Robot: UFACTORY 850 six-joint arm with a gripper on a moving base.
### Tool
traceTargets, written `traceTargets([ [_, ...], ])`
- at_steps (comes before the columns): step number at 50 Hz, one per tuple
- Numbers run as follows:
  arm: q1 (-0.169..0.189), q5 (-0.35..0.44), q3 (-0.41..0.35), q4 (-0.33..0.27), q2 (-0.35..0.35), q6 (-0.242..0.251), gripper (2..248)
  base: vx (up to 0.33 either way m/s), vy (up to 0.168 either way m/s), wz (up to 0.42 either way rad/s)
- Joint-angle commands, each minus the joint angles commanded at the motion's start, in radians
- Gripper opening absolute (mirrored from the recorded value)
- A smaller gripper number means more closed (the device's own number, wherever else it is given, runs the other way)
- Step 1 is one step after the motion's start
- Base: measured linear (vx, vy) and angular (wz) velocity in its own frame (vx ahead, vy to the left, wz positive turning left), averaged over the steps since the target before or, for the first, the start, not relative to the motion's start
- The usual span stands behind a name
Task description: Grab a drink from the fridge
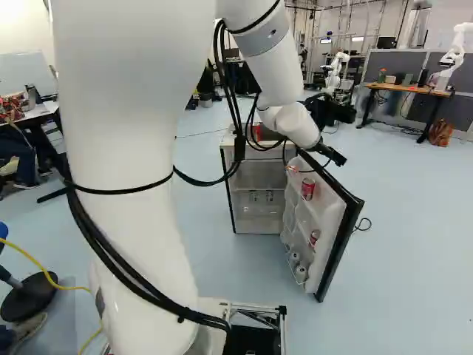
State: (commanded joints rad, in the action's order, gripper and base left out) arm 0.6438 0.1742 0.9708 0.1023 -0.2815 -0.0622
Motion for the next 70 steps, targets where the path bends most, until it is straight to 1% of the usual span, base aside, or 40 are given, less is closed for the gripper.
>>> traceTargets([
  [55, 0.078, -0.52, 0.277, 0.0, -0.108, 0.0, 247, 0.0, 0.0, 0.0],
  [70, 0.097, -0.66, 0.36, 0.0, -0.164, 0.0, 247, 0.0, 0.0, 0.0],
])
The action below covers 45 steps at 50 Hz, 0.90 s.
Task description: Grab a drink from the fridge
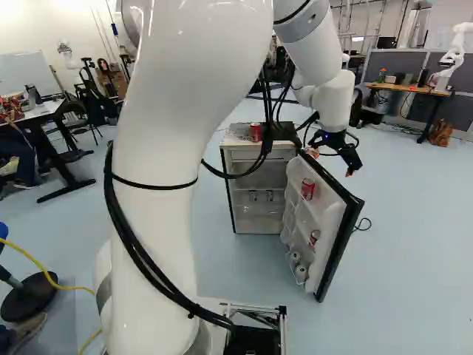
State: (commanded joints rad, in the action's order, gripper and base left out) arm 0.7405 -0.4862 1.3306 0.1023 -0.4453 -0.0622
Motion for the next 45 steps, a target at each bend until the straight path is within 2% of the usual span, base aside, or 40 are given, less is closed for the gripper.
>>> traceTargets([
  [9, 0.011, -0.048, 0.052, 0.0, -0.039, 0.0, 247, 0.0, 0.0, 0.0],
  [45, 0.05, -0.103, 0.274, 0.0, -0.211, 0.0, 247, 0.0, 0.0, 0.0],
])
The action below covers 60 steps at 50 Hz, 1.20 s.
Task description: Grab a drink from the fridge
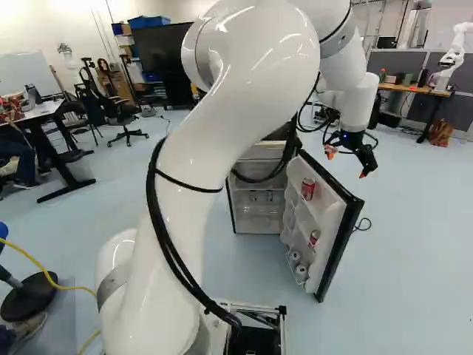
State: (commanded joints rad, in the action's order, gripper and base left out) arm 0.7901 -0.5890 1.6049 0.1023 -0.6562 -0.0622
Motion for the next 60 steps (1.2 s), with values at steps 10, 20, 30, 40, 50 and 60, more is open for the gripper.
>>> traceTargets([
  [10, 0.01, -0.028, 0.071, 0.0, -0.067, 0.0, 247, 0.0, 0.0, 0.0],
  [20, 0.019, -0.055, 0.145, 0.0, -0.136, 0.0, 247, 0.0, 0.0, 0.0],
  [30, 0.025, -0.087, 0.208, 0.0, -0.196, 0.0, 247, 0.0, 0.0, 0.0],
  [40, 0.026, -0.122, 0.228, 0.0, -0.228, 0.0, 247, 0.0, 0.0, 0.0],
  [50, 0.025, -0.157, 0.211, 0.0, -0.222, 0.0, 247, 0.0, 0.0, 0.0],
  [60, 0.024, -0.192, 0.174, 0.0, -0.201, 0.0, 247, 0.0, 0.0, 0.0],
])
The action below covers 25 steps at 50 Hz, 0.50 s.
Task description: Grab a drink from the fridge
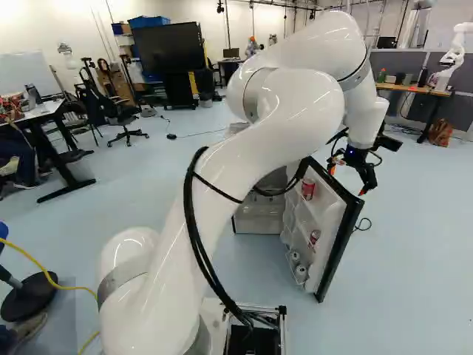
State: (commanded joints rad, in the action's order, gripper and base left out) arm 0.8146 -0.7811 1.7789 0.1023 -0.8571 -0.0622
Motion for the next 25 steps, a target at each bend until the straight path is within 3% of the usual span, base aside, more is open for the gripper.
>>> traceTargets([
  [25, -0.001, -0.086, -0.098, 0.0, 0.058, 0.0, 247, 0.0, 0.0, 0.0],
])
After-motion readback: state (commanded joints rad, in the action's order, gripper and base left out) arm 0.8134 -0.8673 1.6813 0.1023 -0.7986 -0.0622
